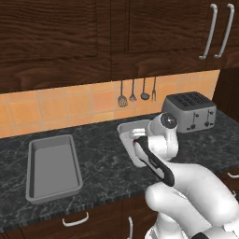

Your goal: Place one sweet potato and one chicken drumstick in each tupperware on the nearby counter, to pack two identical lunches.

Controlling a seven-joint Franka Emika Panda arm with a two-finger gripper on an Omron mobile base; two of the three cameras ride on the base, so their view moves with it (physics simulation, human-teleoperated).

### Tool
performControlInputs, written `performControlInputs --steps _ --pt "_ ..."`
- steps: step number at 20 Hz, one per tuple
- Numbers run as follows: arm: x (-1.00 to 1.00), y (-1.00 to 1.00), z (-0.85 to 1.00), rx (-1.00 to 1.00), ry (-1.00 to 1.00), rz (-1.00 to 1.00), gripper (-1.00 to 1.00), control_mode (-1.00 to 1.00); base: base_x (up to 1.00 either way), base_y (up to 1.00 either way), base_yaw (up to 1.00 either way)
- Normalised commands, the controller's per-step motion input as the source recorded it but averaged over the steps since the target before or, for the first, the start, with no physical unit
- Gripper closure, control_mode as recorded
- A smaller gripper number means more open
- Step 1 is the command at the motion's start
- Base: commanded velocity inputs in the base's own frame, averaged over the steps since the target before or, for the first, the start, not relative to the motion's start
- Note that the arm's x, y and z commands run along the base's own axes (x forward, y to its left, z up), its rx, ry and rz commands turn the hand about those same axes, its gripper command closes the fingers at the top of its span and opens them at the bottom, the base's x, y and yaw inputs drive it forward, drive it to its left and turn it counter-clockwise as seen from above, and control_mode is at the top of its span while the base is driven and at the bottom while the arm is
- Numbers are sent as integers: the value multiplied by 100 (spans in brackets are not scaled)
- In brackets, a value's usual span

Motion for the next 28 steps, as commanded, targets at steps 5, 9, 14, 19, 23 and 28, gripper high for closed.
performControlInputs --steps 5,9,14,19,23,28 --pt "-100 -17 35 0 -4 0 -100 -100 0 0 0" --pt "-100 -32 9 0 -11 0 -100 -100 0 0 0" --pt "-100 -10 7 0 -1 0 -100 -100 0 0 0" --pt "-60 0 -1 -4 0 0 -100 100 -40 0 0" --pt "0 0 0 0 0 0 -100 100 -100 -36 -7" --pt "0 0 0 0 0 0 -100 100 -70 -99 -9"
